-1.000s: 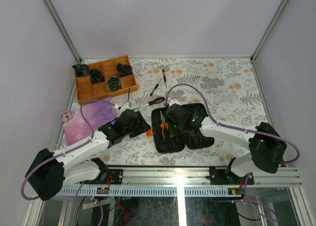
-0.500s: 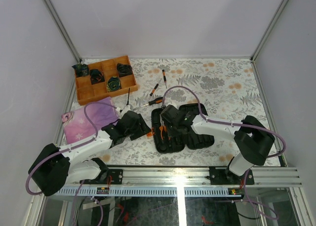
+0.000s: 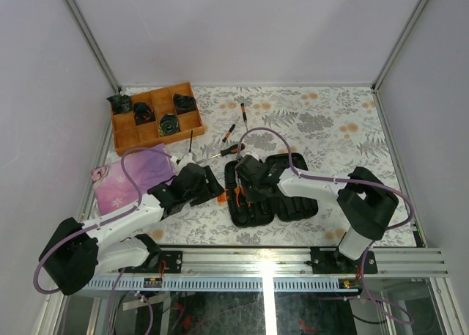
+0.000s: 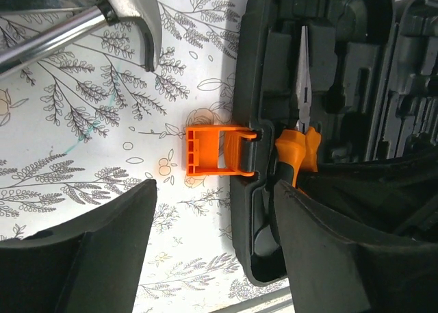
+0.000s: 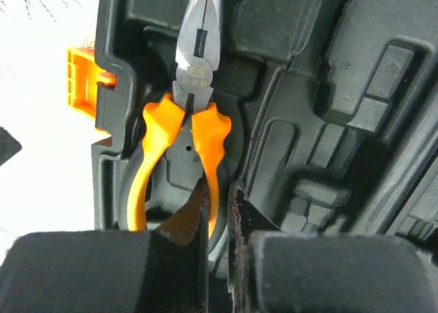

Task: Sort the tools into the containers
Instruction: Place the pliers in the storage box.

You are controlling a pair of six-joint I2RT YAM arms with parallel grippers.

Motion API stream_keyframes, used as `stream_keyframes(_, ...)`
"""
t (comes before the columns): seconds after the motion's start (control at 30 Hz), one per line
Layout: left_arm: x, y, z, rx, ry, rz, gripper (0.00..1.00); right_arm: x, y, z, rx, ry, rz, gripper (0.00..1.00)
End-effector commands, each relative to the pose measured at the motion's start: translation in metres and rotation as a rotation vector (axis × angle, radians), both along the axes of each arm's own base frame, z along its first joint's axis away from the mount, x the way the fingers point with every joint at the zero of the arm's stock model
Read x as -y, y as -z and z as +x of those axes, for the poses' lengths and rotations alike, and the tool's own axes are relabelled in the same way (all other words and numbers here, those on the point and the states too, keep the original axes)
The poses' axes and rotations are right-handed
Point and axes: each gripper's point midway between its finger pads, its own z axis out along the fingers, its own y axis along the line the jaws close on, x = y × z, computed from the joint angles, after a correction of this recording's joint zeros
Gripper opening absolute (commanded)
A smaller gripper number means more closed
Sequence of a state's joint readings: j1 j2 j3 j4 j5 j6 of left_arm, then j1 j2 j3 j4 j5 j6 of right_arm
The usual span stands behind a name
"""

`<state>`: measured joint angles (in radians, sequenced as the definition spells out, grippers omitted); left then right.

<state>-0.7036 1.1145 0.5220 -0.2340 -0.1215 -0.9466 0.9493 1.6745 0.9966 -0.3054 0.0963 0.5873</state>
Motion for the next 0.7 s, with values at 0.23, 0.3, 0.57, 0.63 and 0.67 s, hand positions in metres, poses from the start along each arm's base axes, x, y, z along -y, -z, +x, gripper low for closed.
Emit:
stream_keyframes(0.23, -0.009, -0.03, 0.02, 0.111, -0.041, 0.028, 0.84, -0.011, -0.008, 0.023, 0.067, 0.024, -0.034, 0.0)
stream_keyframes(0.3, -0.009, -0.031, 0.02, 0.115, -0.042, 0.028, 0.86, -0.009, -0.007, 0.024, 0.07, 0.034, -0.05, 0.0)
stream_keyframes(0.57, -0.011, -0.033, 0.021, 0.116, -0.05, 0.034, 1.0, -0.002, -0.002, 0.025, 0.062, 0.075, -0.091, 0.0)
stream_keyframes(0.63, -0.012, -0.033, 0.021, 0.115, -0.056, 0.039, 1.0, -0.001, -0.001, 0.025, 0.06, 0.079, -0.098, 0.0)
stream_keyframes(0.67, -0.013, -0.034, 0.021, 0.117, -0.059, 0.041, 1.0, -0.001, -0.002, 0.024, 0.059, 0.077, -0.092, 0.0)
